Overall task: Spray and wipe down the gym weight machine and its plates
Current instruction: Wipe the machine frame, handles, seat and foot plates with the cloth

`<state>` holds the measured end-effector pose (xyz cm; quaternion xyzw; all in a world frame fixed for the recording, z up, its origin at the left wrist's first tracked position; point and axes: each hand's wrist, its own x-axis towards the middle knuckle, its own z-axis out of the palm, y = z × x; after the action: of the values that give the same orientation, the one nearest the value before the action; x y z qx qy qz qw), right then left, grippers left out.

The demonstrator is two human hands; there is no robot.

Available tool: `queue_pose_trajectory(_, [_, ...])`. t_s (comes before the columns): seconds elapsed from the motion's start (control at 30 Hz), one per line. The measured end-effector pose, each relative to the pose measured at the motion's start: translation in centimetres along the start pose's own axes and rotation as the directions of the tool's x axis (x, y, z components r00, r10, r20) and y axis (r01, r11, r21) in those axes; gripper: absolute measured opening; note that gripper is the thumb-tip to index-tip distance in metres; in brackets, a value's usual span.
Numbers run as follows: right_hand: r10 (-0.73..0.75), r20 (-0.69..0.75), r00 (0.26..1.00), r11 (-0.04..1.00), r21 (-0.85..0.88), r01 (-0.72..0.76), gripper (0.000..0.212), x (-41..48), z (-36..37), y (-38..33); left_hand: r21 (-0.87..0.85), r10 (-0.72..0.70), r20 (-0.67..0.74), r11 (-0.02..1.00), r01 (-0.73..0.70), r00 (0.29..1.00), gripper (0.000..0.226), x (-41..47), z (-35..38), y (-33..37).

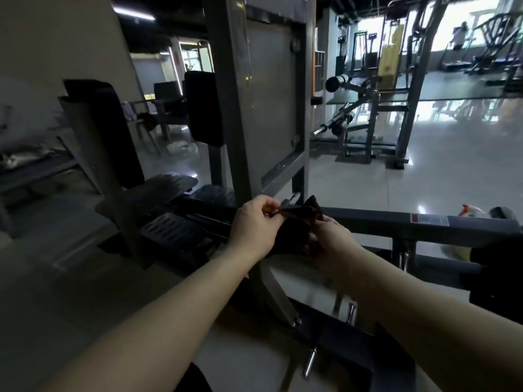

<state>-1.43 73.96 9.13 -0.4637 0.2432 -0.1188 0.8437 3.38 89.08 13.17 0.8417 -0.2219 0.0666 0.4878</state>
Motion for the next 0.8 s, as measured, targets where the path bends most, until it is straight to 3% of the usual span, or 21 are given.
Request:
queue_pose_trajectory(0.13, [-0.031, 0.057, 0.998, 0.992, 0.121, 0.023, 0.038, 1.0, 3.2, -2.5, -0.158, -0.041, -0.025, 0.987, 0.036, 0.999, 0.023, 2.7, -2.7, 1.6])
queue_pose_trajectory(0.2, [-0.051, 0.059, 0.997, 0.992, 0.122, 0.044, 0.039, 1.6, 4.9, -4.1, -0.187, -0.064, -0.19, 0.982, 0.028, 0.98, 0.025, 3.9, -3.9, 2.2])
queue_pose_trajectory(0.3, [-0.102, 0.047, 0.994, 0.984, 0.152, 0.094, 0.038, 1.5, 8.0, -7.5, -0.182, -0.072, -0.457, 0.983, -0.014, 0.887, 0.029, 5.6, -5.6, 2.6])
queue_pose_trajectory(0.47, [-0.34, -0.006, 0.94, 0.936, 0.098, 0.339, 0.031, 0.3, 14.3, -15.4, -0.177, -0.01, -0.535, 0.979, -0.1, 0.845, 0.041, 8.4, -8.1, 4.4])
queue_pose_trajectory(0.53, [-0.491, -0.019, 0.871, 0.87, 0.034, 0.492, 0.027, -0.9, 17.0, -19.0, -0.182, 0.054, -0.525, 0.968, -0.174, 0.849, 0.042, 10.1, -9.3, 5.6])
queue_pose_trajectory(0.63, [-0.731, 0.017, 0.682, 0.681, -0.031, 0.732, 0.019, -3.1, 21.0, -24.0, -0.186, 0.138, -0.487, 0.948, -0.257, 0.862, 0.029, 12.7, -10.8, 7.7])
queue_pose_trajectory(0.7, [-0.835, 0.163, 0.525, 0.522, -0.061, 0.851, 0.024, -3.9, 23.7, -25.7, -0.155, 0.18, -0.489, 0.945, -0.288, 0.854, 0.025, 13.6, -11.2, 8.4])
queue_pose_trajectory(0.8, [-0.863, 0.393, 0.317, 0.249, -0.215, 0.944, 0.041, -2.3, 26.3, -24.9, -0.22, 0.161, -0.53, 0.922, -0.319, 0.833, 0.027, 14.1, -11.5, 8.5])
